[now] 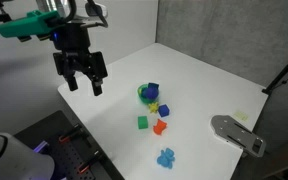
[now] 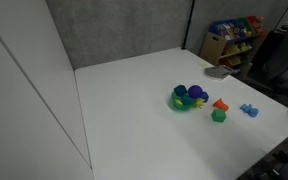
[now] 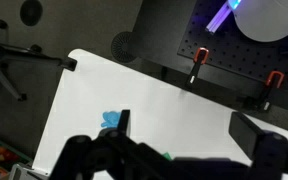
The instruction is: Remove the ball from the green bowl and put it on the table
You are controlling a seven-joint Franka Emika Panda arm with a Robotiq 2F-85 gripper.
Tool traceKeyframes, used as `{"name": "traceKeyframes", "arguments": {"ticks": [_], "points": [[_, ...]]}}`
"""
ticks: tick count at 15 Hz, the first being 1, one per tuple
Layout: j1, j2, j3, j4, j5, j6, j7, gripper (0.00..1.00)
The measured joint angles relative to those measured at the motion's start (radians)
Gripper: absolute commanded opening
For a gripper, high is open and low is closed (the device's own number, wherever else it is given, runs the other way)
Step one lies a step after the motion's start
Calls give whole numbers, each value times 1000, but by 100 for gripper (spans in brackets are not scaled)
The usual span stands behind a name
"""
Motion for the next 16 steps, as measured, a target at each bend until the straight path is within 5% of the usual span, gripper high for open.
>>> {"name": "traceKeyframes", "arguments": {"ticks": [7, 16], "points": [[20, 24, -8, 0, 0, 41, 28, 100], [30, 321, -21, 60, 35, 420, 164, 100]]}}
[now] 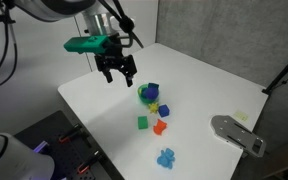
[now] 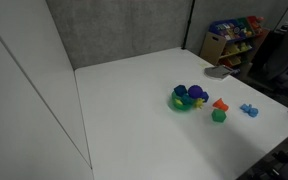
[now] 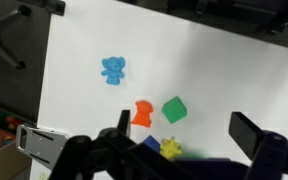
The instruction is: Remove the ball from the green bowl and put it on the table
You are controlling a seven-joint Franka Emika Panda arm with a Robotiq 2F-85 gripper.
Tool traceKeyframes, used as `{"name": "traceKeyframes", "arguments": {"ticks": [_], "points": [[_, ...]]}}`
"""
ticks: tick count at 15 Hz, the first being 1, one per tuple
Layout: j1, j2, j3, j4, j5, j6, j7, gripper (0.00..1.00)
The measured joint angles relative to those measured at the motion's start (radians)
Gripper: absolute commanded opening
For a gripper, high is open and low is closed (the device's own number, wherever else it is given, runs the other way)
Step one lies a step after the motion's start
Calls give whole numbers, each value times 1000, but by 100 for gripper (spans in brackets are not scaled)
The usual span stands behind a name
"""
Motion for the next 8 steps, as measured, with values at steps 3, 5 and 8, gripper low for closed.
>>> {"name": "traceKeyframes", "arguments": {"ticks": [3, 5, 8], "points": [[-1, 150, -18, 69, 66, 114, 3, 100], [-1, 248, -26, 129, 121, 170, 3, 100], [-1, 386, -28, 231, 201, 223, 4, 100]]}}
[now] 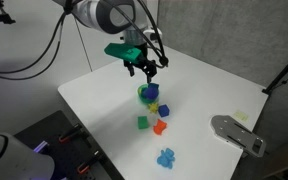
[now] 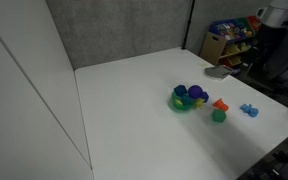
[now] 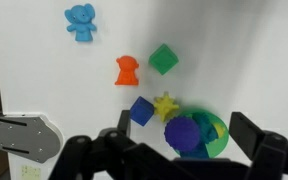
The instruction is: Remove the ball from the green bowl and put it on the table
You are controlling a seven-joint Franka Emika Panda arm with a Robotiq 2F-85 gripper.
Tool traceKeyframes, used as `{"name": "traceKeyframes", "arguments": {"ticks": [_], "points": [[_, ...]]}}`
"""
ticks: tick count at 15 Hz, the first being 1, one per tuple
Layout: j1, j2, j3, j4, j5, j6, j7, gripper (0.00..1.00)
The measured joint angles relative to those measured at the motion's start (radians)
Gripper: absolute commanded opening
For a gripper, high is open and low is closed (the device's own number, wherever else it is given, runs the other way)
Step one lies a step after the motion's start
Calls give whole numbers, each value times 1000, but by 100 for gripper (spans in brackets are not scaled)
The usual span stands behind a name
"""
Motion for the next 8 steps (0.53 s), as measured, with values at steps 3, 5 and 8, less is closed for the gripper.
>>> {"name": "traceKeyframes", "arguments": {"ticks": [3, 5, 8], "points": [[0, 133, 2, 101, 27, 54, 33, 100], [0, 216, 7, 160, 29, 89, 74, 100], [0, 328, 21, 237, 73, 126, 105, 100]]}}
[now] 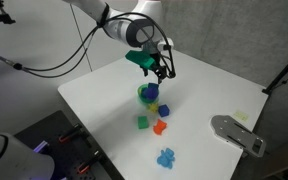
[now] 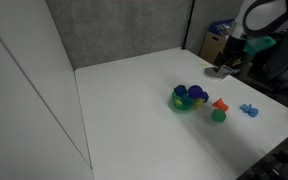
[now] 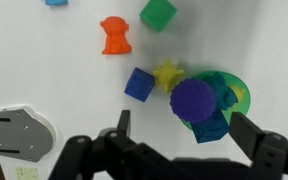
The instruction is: Remove the ball from the green bowl and put it on the table
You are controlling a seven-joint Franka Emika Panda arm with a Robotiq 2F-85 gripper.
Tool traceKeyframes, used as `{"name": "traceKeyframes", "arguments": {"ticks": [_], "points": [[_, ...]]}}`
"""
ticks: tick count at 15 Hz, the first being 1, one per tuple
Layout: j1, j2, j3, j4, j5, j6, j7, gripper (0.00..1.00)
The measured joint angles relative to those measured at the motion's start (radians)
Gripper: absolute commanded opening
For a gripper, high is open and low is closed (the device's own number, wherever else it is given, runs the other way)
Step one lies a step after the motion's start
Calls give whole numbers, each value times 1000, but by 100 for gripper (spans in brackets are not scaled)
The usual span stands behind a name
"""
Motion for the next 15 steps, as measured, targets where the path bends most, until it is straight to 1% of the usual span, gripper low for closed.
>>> {"name": "traceKeyframes", "arguments": {"ticks": [4, 6, 11, 15], "points": [[-7, 138, 24, 102, 113, 12, 3, 100], [-15, 204, 36, 154, 152, 18, 3, 100], [-21, 353, 51, 257, 164, 62, 3, 100], [-30, 432, 72, 316, 182, 72, 3, 100]]}}
